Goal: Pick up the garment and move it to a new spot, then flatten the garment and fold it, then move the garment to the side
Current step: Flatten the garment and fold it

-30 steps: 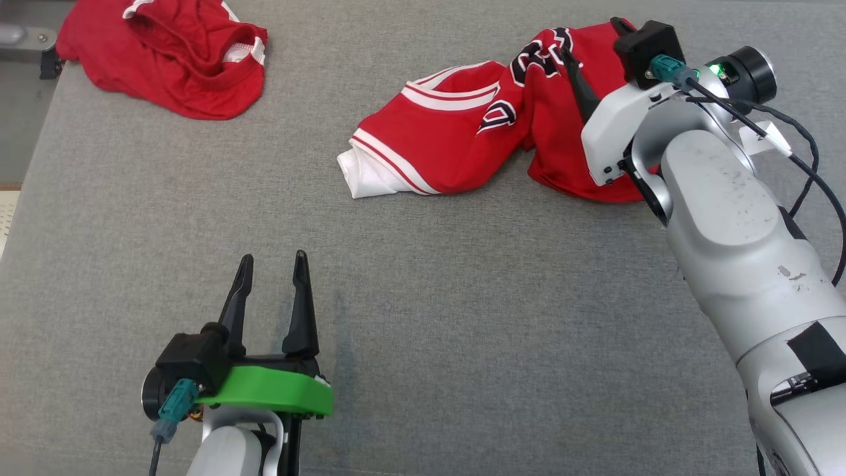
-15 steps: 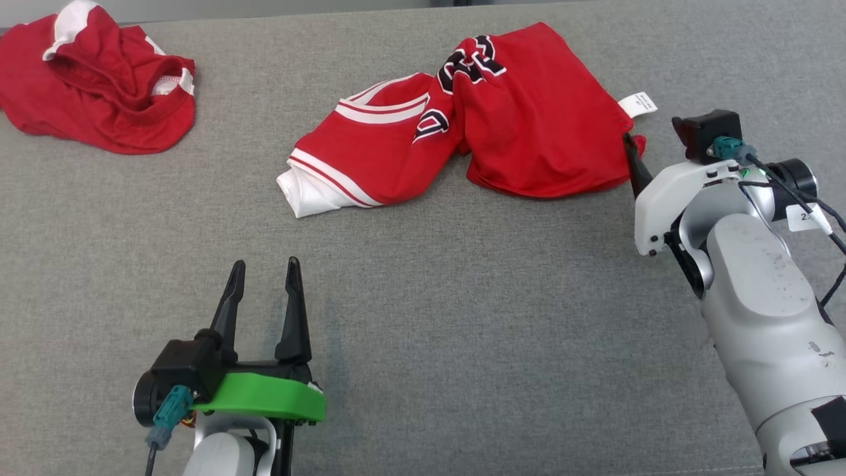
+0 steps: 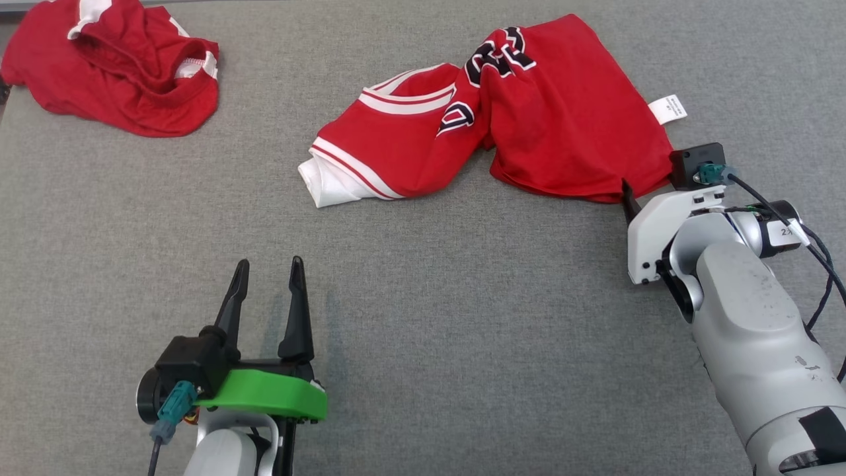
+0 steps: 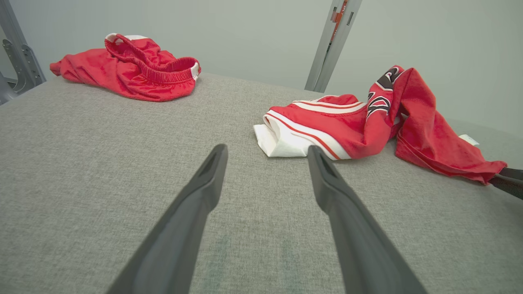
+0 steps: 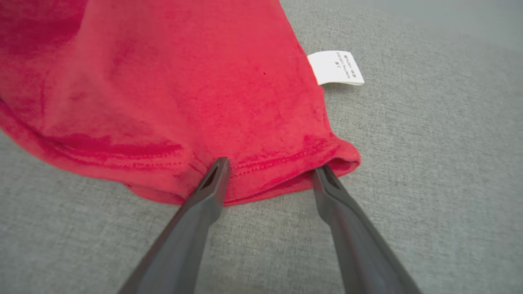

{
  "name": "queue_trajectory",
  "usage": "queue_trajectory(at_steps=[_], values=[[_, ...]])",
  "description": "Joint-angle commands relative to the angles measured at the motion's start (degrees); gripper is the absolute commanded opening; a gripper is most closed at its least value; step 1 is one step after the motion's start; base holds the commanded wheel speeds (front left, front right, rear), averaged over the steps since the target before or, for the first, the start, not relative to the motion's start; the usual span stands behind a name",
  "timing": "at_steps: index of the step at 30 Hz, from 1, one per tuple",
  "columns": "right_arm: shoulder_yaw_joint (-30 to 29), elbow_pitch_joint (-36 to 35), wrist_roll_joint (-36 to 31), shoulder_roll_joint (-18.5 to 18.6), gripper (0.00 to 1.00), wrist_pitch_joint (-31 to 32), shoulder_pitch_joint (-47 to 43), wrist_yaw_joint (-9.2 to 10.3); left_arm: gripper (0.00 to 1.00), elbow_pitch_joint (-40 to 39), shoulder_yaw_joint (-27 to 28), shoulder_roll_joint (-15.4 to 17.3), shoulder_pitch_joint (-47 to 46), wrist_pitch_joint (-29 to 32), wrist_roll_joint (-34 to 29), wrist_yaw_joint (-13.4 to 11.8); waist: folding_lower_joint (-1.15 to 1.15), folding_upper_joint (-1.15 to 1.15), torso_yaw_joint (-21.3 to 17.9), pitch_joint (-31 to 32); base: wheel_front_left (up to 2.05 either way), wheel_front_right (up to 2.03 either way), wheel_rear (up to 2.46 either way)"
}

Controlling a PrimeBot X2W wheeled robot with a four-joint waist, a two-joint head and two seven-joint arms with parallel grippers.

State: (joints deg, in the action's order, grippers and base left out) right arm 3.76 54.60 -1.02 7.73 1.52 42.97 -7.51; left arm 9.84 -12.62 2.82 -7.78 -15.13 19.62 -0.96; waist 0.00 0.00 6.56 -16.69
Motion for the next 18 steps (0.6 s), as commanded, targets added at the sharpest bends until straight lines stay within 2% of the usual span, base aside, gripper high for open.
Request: queue_trajectory(at_steps=[1, 2, 3, 5, 12, 18], values=[[0.1, 1.1, 0.4, -0.4, 0.49, 0.5, -0.5, 0.04, 1.0, 0.2, 0.3, 0.1, -0.1, 0.0, -0.1, 0.1, 0.0, 0.0, 0.2, 0.5, 0.0, 0.0, 0.0], [0.3, 1.4, 0.7, -0.5, 0.36, 0.4, -0.4, 0.04, 1.0, 0.3, 0.3, 0.1, 0.0, 0.0, -0.1, 0.0, 0.0, 0.0, 0.2, 0.6, 0.0, 0.0, 0.0], [0.4, 1.8, 0.9, -0.5, 0.19, 0.2, -0.4, 0.04, 1.0, 0.4, 0.4, 0.1, 0.2, 0.0, -0.2, 0.0, 0.0, 0.0, 0.1, 0.9, 0.0, 0.0, 0.0], [0.8, 2.1, 1.6, -0.8, 0.0, -0.7, -0.5, 0.04, 1.0, 0.4, 0.6, 0.1, 0.6, 0.0, -0.4, 0.0, 0.0, 0.0, -0.1, 1.3, 0.0, 0.0, 0.0], [1.7, 1.6, 2.4, 0.2, 0.0, -5.4, -0.8, 0.07, 1.0, 0.5, 0.9, 0.1, 1.8, 0.0, -0.9, 0.1, 0.0, 0.0, -1.7, 2.9, 0.0, 0.0, 0.0], [0.7, -0.4, 1.2, 4.3, 0.0, -7.2, 1.1, 0.07, 1.0, 0.5, 0.7, 0.1, 2.3, 0.0, -1.0, 0.2, 0.0, 0.0, -2.7, 3.6, 0.0, 0.0, 0.0]])
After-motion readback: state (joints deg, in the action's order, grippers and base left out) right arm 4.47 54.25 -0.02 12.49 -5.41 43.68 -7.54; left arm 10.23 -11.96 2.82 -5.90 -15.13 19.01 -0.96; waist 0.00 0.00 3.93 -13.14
